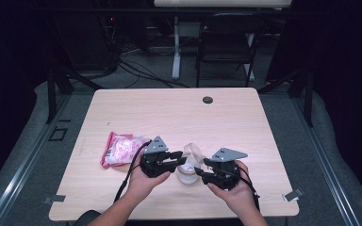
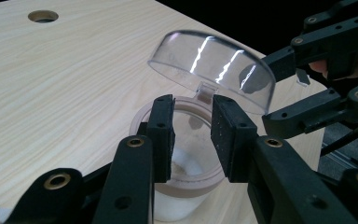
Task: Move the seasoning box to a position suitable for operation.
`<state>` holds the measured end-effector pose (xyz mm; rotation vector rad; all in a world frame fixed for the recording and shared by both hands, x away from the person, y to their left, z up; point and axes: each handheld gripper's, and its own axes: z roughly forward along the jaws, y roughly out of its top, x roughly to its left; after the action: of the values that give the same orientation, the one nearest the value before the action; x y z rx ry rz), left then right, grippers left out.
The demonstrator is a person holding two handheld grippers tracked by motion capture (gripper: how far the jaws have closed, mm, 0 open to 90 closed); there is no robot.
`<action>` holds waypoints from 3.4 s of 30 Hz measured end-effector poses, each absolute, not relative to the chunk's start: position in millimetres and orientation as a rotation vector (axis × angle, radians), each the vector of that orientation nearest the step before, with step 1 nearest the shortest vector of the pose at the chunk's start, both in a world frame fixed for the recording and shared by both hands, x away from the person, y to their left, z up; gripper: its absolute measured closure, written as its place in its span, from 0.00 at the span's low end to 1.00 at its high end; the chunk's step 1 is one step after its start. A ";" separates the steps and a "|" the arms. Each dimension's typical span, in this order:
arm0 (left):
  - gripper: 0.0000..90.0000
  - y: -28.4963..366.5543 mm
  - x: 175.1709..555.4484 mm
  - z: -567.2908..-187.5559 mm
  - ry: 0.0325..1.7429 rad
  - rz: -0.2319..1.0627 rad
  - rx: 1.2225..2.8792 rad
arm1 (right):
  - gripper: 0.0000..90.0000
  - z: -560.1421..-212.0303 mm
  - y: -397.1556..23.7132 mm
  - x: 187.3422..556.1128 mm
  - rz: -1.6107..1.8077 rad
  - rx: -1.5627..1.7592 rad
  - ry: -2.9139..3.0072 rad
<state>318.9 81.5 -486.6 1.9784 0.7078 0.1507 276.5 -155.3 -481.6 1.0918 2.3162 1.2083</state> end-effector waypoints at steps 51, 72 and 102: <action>0.74 90.5 326.5 -501.3 0.792 0.217 2.004 | 0.74 -486.6 -182.7 292.9 1.232 1.254 2.238; 0.72 149.8 312.5 -493.8 0.962 0.329 1.898 | 0.82 -486.1 -198.8 342.0 1.367 1.345 2.189; 0.68 168.5 313.4 -499.2 1.041 0.369 1.878 | 0.82 -485.4 -196.8 359.3 1.386 1.348 2.140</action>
<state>313.4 168.5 -499.2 1.8777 1.0411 0.3692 359.3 -196.8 -485.4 1.3476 2.1397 1.3862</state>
